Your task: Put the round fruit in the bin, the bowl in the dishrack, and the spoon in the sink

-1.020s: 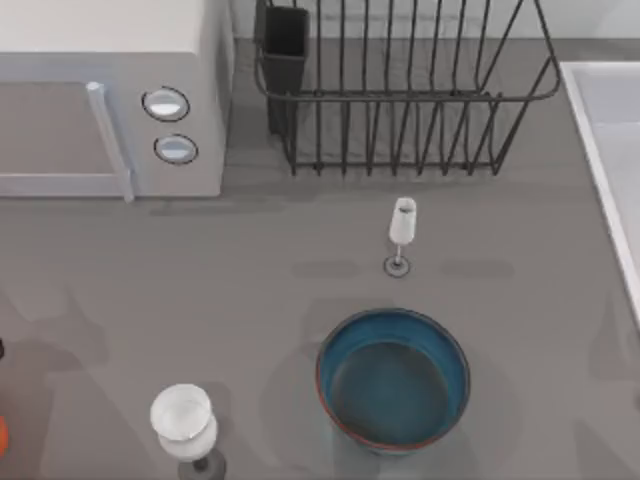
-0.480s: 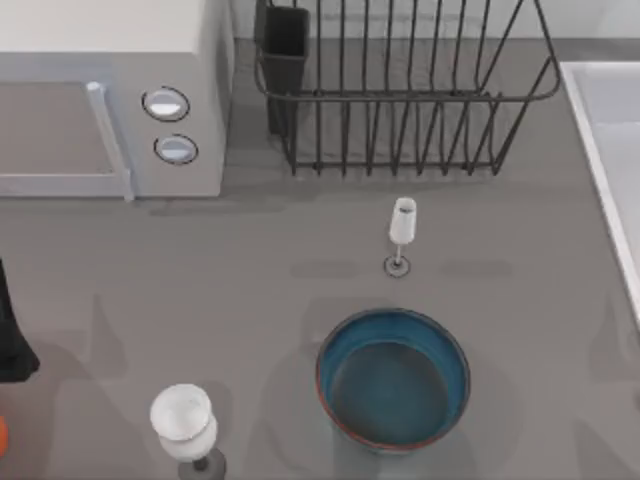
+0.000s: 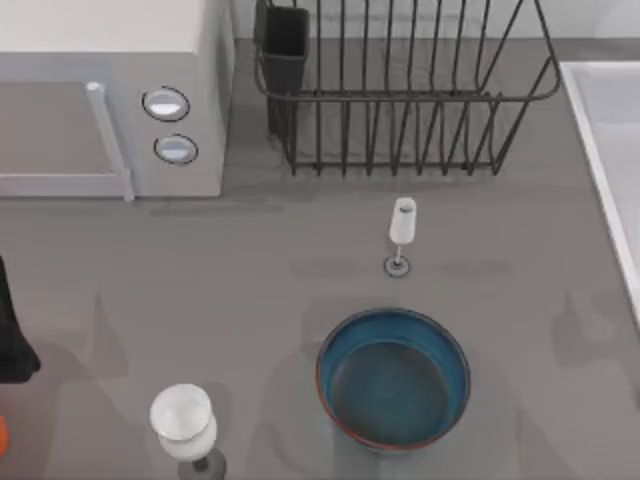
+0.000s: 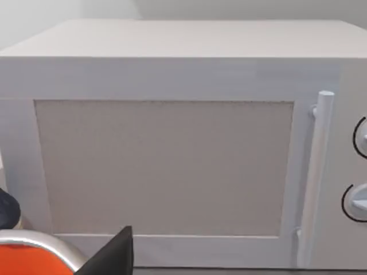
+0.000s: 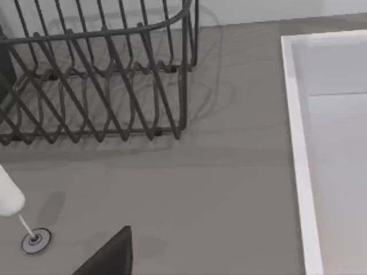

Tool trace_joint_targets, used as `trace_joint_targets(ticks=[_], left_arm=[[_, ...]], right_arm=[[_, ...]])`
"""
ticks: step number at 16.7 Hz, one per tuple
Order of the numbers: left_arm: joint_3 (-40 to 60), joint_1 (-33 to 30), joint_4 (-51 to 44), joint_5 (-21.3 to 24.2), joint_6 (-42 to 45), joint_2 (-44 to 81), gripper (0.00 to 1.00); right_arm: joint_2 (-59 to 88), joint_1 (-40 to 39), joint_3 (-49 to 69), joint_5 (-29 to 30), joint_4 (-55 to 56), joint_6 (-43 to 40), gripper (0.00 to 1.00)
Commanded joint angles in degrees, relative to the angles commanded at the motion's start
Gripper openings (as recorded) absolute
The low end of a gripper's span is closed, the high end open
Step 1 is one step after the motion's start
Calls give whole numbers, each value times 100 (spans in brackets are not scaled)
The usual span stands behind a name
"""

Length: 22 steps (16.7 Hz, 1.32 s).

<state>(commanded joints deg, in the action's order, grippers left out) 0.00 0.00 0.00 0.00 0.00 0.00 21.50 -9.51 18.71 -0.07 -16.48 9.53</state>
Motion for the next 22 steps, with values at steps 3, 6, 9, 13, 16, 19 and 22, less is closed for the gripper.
trace_joint_targets(ticks=[3,6,9,13,16,19,22], left_arm=[[0,0,0,0,0,0,100],[0,0,0,0,0,0,100],[0,0,0,0,0,0,100],[0,0,0,0,0,0,100],[0,0,0,0,0,0,100],[0,0,0,0,0,0,100],[0,0,0,0,0,0,100]], right_arm=[[1562,-623,1236,-5,-1077,623,100],[3258,-1282,2551,-10,-2221,1289,100],[4912,-1901,3812,-12,-3308,1922,100],[6738,-2562,5184,-6,-4480,2605,100],[7580,-2874,5826,4,-5045,2937,100],[7874,-2989,6055,9,-5255,3061,100],[7874,-2989,6055,9,-5255,3061,100]])
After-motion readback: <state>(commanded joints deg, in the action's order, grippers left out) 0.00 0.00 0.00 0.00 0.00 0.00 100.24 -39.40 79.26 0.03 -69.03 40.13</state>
